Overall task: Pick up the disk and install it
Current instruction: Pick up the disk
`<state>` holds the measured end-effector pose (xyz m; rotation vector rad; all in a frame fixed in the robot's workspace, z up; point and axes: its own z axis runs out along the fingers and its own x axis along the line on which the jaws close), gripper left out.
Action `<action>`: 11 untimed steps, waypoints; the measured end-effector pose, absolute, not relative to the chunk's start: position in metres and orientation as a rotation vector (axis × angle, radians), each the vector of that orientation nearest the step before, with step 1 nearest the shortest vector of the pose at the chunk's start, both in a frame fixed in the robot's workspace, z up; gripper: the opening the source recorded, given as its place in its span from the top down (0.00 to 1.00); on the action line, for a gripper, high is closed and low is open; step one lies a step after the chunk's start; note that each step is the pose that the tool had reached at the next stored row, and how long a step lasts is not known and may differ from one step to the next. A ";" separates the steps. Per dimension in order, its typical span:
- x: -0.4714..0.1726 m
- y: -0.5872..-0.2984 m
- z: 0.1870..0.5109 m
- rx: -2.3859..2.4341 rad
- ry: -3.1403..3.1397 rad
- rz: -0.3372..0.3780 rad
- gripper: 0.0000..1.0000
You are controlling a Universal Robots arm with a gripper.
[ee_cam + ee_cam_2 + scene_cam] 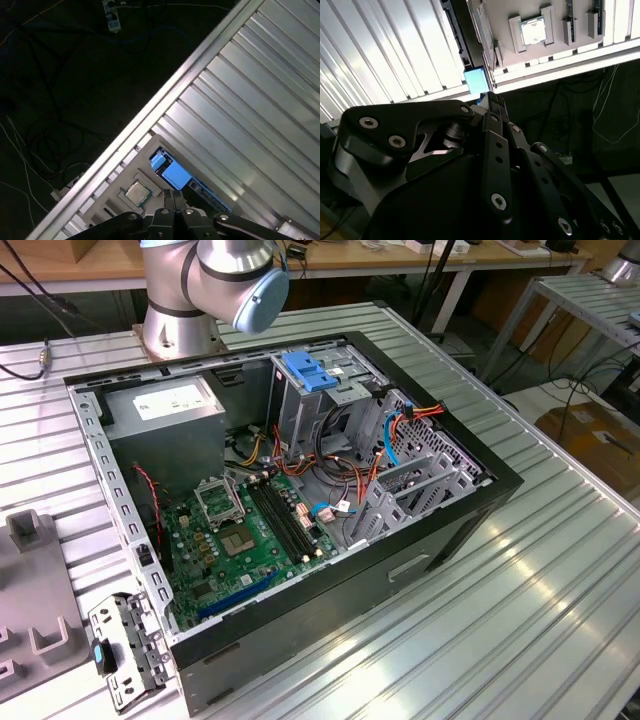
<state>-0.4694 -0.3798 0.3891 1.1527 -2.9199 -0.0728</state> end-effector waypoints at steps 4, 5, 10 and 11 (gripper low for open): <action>-0.469 -0.380 0.389 1.324 -2.843 -0.073 0.89; -0.469 -0.380 0.389 1.386 -2.812 -0.072 0.89; -0.469 -0.380 0.389 1.546 -2.725 -0.072 0.89; -0.469 -0.380 0.389 1.572 -2.709 -0.071 0.89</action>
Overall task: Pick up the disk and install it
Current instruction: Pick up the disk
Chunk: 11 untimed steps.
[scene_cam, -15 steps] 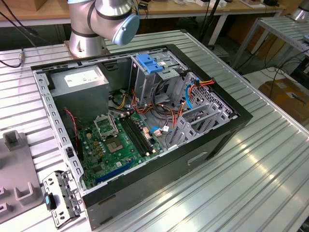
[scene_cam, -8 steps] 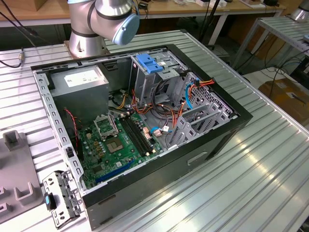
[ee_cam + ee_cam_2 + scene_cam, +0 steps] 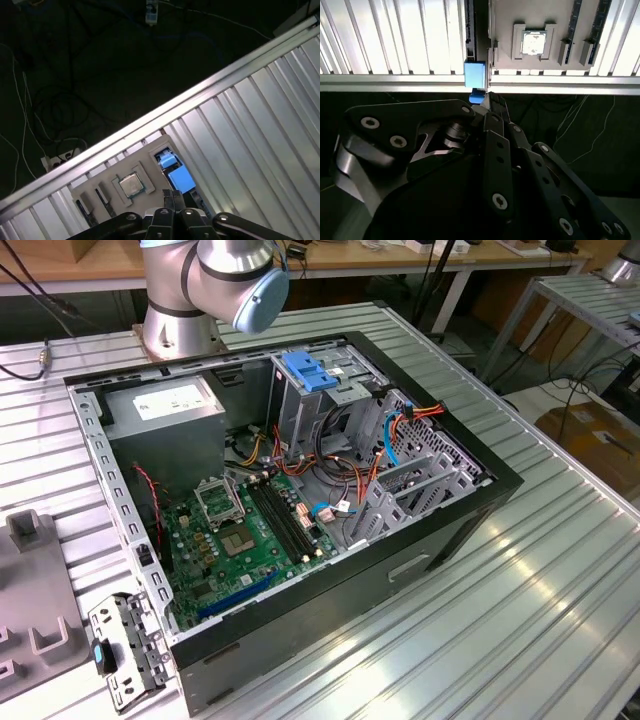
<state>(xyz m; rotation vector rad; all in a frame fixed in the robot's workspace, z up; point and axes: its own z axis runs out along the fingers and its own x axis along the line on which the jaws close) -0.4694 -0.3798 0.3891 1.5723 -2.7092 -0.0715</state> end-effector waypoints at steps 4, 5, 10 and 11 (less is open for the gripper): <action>-0.469 -0.380 0.389 1.700 -2.629 -0.071 0.89; -0.469 -0.380 0.389 1.707 -2.624 -0.071 0.89; -0.469 -0.380 0.389 1.723 -2.613 -0.071 0.89; -0.469 -0.380 0.389 1.725 -2.612 -0.071 0.89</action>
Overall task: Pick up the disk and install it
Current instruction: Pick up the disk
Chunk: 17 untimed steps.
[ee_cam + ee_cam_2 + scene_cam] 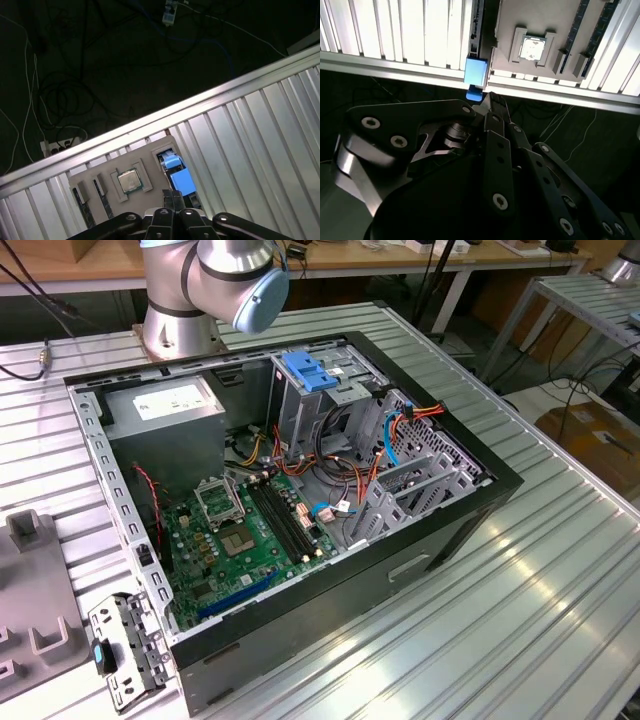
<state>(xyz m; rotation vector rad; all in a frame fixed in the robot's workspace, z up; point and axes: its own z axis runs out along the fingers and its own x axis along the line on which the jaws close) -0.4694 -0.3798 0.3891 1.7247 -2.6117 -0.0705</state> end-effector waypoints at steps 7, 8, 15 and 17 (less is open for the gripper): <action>-0.469 -0.380 0.389 1.735 -2.605 -0.070 0.89; -0.469 -0.380 0.389 1.735 -2.605 -0.070 0.89; -0.469 -0.380 0.389 1.736 -2.604 -0.070 0.89; -0.469 -0.380 0.389 1.737 -2.603 -0.070 0.89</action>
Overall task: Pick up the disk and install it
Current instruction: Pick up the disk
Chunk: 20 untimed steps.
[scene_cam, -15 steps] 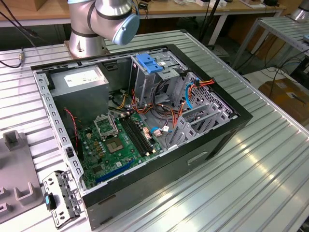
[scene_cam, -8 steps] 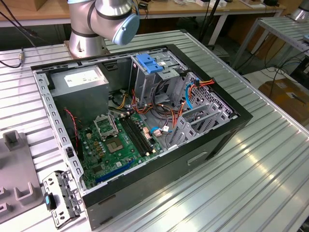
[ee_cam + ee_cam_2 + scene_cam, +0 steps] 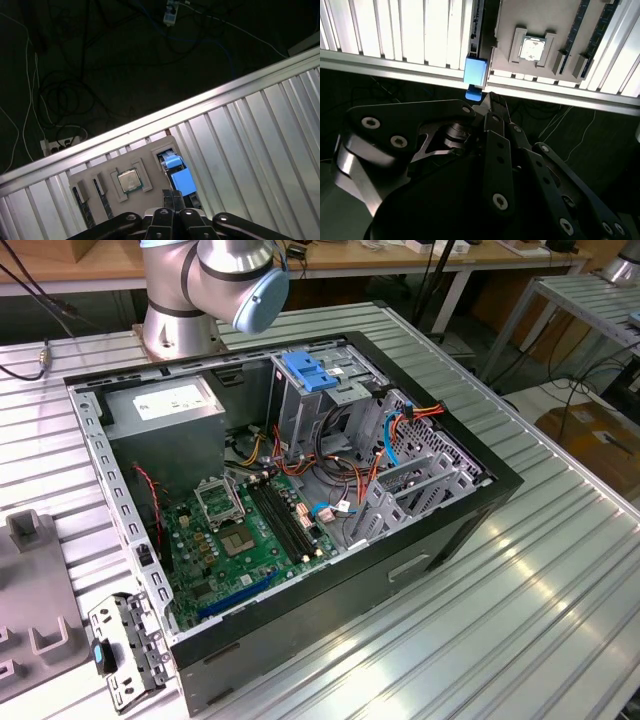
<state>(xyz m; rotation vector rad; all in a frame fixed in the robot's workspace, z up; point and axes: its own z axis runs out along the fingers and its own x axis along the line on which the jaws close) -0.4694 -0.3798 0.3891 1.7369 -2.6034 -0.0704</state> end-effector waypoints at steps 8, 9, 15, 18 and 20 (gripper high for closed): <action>-0.469 -0.380 0.389 1.885 -2.495 -0.069 0.89; -0.469 -0.379 0.389 1.918 -2.469 -0.067 0.89; -0.468 -0.377 0.386 1.975 -2.427 -0.060 0.89; -0.468 -0.373 0.384 1.991 -2.421 -0.053 0.89; -0.468 -0.372 0.384 1.992 -2.422 -0.052 0.89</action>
